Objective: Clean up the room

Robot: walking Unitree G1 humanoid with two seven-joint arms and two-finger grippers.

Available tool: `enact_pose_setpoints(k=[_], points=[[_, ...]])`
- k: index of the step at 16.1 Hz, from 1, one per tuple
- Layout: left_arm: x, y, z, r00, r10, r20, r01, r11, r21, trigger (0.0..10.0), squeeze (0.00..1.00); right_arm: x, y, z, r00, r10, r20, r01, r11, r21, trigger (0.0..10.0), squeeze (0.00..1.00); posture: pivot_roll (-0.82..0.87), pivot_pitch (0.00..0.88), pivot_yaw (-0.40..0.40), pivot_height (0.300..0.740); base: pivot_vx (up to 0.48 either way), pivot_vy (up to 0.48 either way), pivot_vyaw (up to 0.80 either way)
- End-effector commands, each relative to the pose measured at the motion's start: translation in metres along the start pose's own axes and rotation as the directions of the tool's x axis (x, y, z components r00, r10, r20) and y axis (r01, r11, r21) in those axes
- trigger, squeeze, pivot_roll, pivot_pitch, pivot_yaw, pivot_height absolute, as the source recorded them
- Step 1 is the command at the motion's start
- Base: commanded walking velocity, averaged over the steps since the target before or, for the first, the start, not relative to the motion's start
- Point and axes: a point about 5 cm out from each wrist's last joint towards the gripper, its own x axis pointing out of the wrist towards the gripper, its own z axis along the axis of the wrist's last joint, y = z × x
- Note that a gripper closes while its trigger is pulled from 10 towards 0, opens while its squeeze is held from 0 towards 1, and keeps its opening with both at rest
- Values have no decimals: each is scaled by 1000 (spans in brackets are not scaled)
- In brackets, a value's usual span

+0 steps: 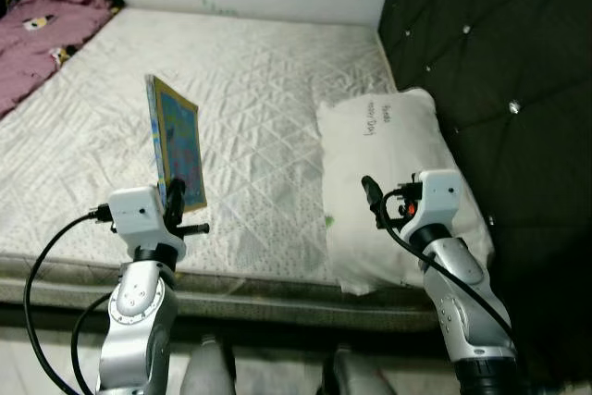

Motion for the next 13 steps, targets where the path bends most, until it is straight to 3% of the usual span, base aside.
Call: enact_pose_setpoints(k=[1,4,6,8,13], points=[[3,-3,9,999,-8,54,8,1000,-4,10000,0,0,-1,5,1000,3,13,-3,1000,-7,10000,0,-95,0,-27,644,0,0,0],[4,1,9,998,23,50,-23,1000,-4,10000,0,2,0,7,1000,-8,17,9,997,-77,10000,0,-95,0,-33,644,0,0,0],[4,1,9,999,19,50,-19,1000,2,10000,0,4,3,9,999,20,34,-17,997,-73,10000,0,-93,0,-39,644,0,0,0],[2,1,8,999,9,49,-9,1000,-3,10000,0,7,0,10,999,-26,41,31,994,-109,10000,0,-93,0,-44,644,0,0,0],[3,0,11,997,-22,69,23,1000,-18,10000,0,6,7,13,997,55,51,-50,995,-91,10000,0,-93,9,-57,644,114,0,0]])
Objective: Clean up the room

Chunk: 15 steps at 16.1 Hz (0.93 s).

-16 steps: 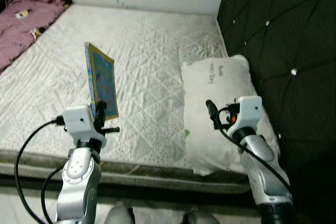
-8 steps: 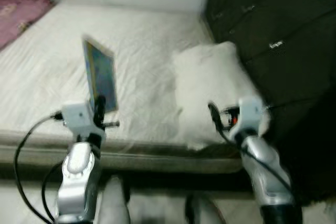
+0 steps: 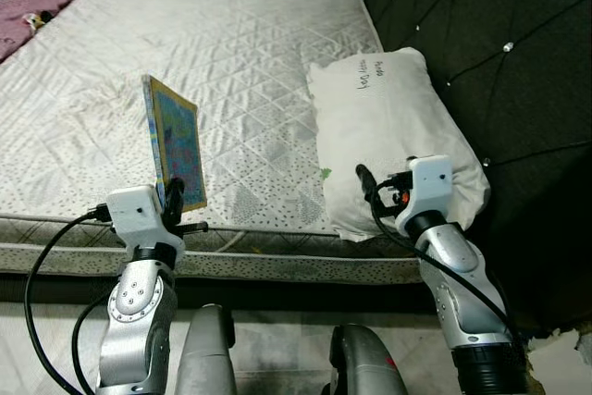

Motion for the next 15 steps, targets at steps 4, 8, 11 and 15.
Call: enact_pose_setpoints(k=[4,8,11,15], points=[[5,-6,14,996,-38,78,39,999,-2,10000,0,-1,1,4,999,30,23,-30,999,13,10000,0,-98,6,-59,644,379,0,0],[6,-8,14,996,-47,77,48,999,-12,10000,0,-2,2,5,999,42,27,-42,999,14,10000,0,-102,10,-60,644,480,0,0],[8,-8,13,997,-44,67,45,999,-8,10000,0,0,3,6,998,56,30,-57,998,11,10000,0,-104,21,-61,644,329,0,0],[11,-7,9,999,-19,38,20,999,-33,10000,0,1,3,6,998,62,28,-62,998,10,10000,0,-106,25,-64,644,68,0,0]])
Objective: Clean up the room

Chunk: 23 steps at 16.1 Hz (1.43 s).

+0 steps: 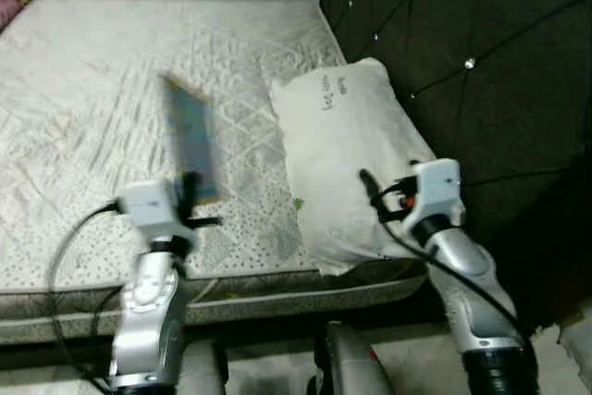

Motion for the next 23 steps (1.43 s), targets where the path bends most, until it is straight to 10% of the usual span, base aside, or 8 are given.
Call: enact_pose_setpoints(k=[1,19,23], points=[[1,12,5,997,72,10,-72,997,-12,10000,0,3,6,5,999,27,20,-27,1000,0,10000,0,-108,25,-65,644,0,0,0],[31,48,3,943,322,-79,-329,940,-87,10000,0,4,-2,3,1000,19,-3,-19,1000,-18,10000,0,-115,18,-98,594,0,0,0],[45,60,-6,925,314,-212,-335,939,-72,10000,0,3,-2,3,1000,18,0,-18,1000,-20,10000,0,-121,15,-95,580,0,0,0]])
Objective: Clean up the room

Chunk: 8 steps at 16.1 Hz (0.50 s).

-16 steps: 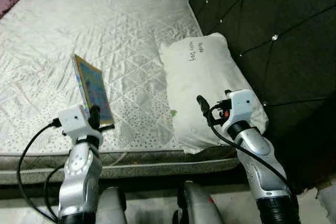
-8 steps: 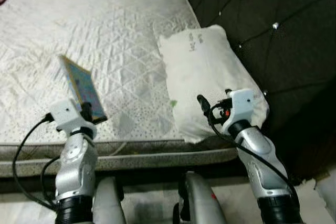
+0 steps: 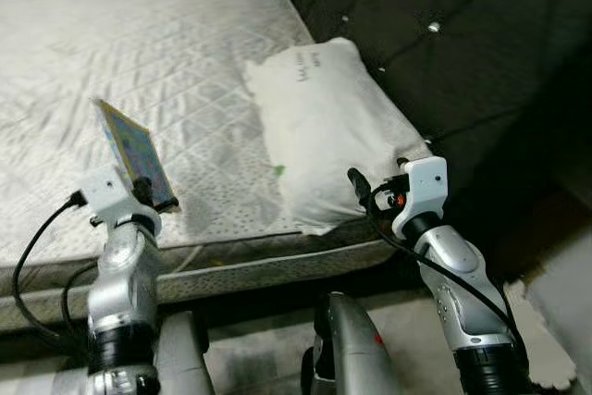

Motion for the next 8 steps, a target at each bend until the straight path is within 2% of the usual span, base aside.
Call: enact_pose_setpoints(k=[1,5,6,8], points=[[4,-6,2,1000,-25,-17,25,999,-21,10000,0,-2,-5,0,1000,-14,-3,14,1000,-12,10000,0,-133,15,-98,570,0,0,0],[19,-24,-1,989,-106,-107,99,993,-70,10000,0,-7,-10,5,1000,-27,1,27,999,-39,10000,0,-165,32,-104,566,0,0,0],[24,-34,-7,975,-138,-176,117,986,-123,10000,0,-11,-17,8,998,-59,16,59,997,-51,10000,0,-184,39,-105,566,0,0,0],[28,-40,-10,965,-168,-201,142,980,-137,10000,0,-13,-22,11,997,-70,23,71,996,-60,10000,0,-196,41,-105,566,0,0,0]])
